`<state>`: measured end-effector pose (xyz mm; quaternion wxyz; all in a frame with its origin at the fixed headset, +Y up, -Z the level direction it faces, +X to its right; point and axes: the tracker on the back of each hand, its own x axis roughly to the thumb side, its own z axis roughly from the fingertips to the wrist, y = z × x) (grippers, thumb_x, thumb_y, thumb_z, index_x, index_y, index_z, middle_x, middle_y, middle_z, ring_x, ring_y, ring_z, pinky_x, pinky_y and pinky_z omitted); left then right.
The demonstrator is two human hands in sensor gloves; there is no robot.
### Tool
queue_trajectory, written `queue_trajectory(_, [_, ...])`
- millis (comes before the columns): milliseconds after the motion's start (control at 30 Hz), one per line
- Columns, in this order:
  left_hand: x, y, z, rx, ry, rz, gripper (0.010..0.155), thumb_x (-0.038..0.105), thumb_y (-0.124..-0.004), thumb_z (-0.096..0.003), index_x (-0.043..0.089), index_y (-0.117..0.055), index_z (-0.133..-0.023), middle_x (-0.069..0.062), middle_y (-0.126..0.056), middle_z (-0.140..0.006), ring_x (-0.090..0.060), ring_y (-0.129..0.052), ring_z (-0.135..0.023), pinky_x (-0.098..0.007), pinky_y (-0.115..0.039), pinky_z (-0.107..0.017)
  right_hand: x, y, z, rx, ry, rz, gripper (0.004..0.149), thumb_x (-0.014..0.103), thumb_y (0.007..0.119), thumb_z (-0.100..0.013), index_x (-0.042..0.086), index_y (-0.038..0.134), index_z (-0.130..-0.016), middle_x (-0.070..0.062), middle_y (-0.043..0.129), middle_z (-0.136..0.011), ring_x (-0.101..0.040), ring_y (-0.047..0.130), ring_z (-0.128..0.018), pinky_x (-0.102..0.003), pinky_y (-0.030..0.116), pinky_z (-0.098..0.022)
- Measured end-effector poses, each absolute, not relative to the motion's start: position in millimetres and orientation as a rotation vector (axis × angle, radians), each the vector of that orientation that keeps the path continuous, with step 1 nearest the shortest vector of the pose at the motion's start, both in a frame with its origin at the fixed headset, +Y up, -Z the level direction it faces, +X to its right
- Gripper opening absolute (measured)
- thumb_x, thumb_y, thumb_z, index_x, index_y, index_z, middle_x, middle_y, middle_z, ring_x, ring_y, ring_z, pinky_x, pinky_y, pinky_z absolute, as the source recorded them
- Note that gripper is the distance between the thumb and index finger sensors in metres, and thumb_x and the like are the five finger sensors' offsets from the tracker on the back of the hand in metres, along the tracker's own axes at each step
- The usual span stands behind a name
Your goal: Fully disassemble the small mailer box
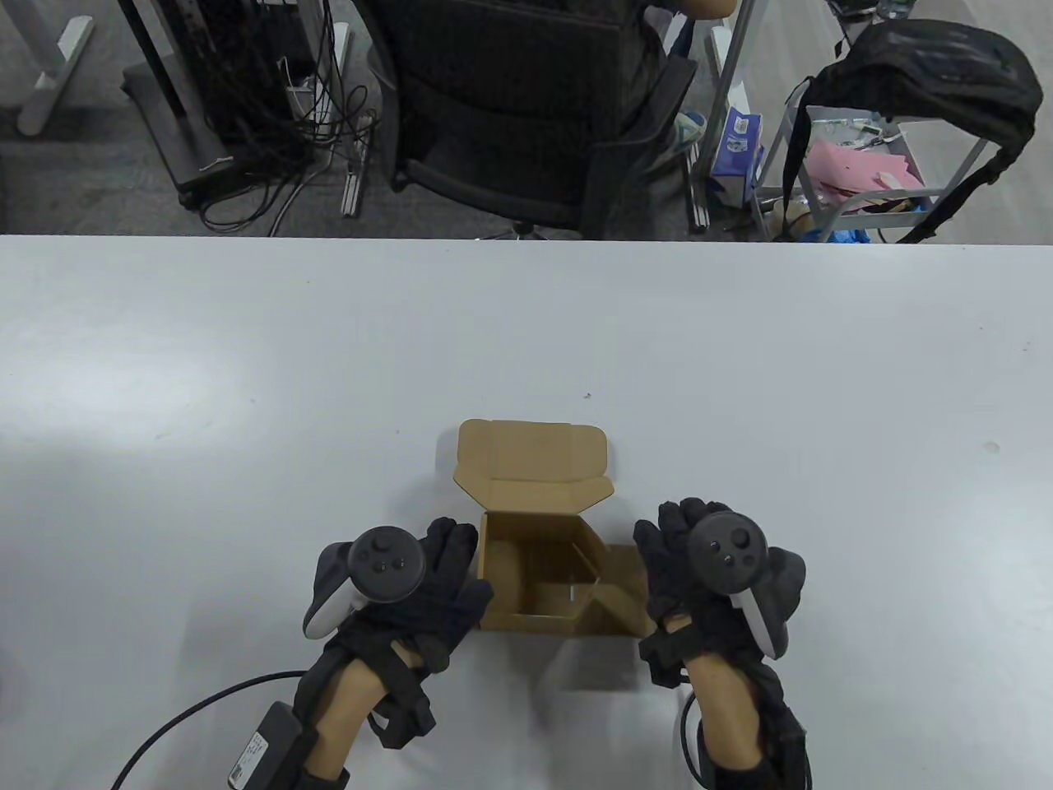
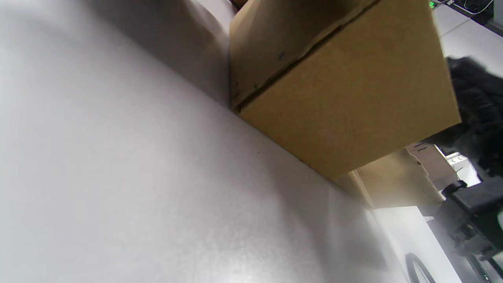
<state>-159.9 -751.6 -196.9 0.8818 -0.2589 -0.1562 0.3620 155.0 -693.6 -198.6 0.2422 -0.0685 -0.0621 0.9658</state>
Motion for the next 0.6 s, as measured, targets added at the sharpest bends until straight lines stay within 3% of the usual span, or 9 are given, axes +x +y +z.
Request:
queue_trajectory(200, [-161, -751, -197, -0.54, -0.333, 0.748, 0.091, 0.072, -0.05, -0.0456, 0.017, -0.016, -0.109, -0.012, -0.003, -0.114, -0.044, -0.015, -0.107, -0.063, -0.023, -0.076, 122, -700, -202, -0.057, -0.113, 2.796, 0.067, 0.059, 0.074, -0.034, 0.019, 0.076, -0.088, -0.008, 0.066, -0.104, -0.04, 0.051, -0.1, -0.06, 0.042, -0.072])
queue_trajectory(400, [-161, -751, -198, -0.545, -0.337, 0.745, 0.09, 0.071, -0.05, -0.0458, 0.017, -0.017, -0.109, -0.012, -0.003, -0.114, -0.045, -0.015, -0.107, -0.063, -0.023, -0.075, 125, -718, -216, -0.209, -0.032, 2.857, 0.059, 0.052, 0.075, -0.037, 0.018, 0.079, -0.085, -0.007, 0.068, -0.103, -0.039, 0.055, -0.099, -0.06, 0.043, -0.072])
queue_trajectory(600, [-161, -751, -198, -0.548, -0.34, 0.744, 0.09, 0.071, -0.05, -0.0457, 0.017, -0.016, -0.109, -0.012, -0.004, -0.114, -0.045, -0.015, -0.107, -0.063, -0.023, -0.075, 133, -725, -230, -0.326, -0.012, 2.861, 0.059, 0.054, 0.073, -0.036, 0.018, 0.084, -0.082, -0.007, 0.074, -0.1, -0.038, 0.063, -0.095, -0.059, 0.048, -0.071])
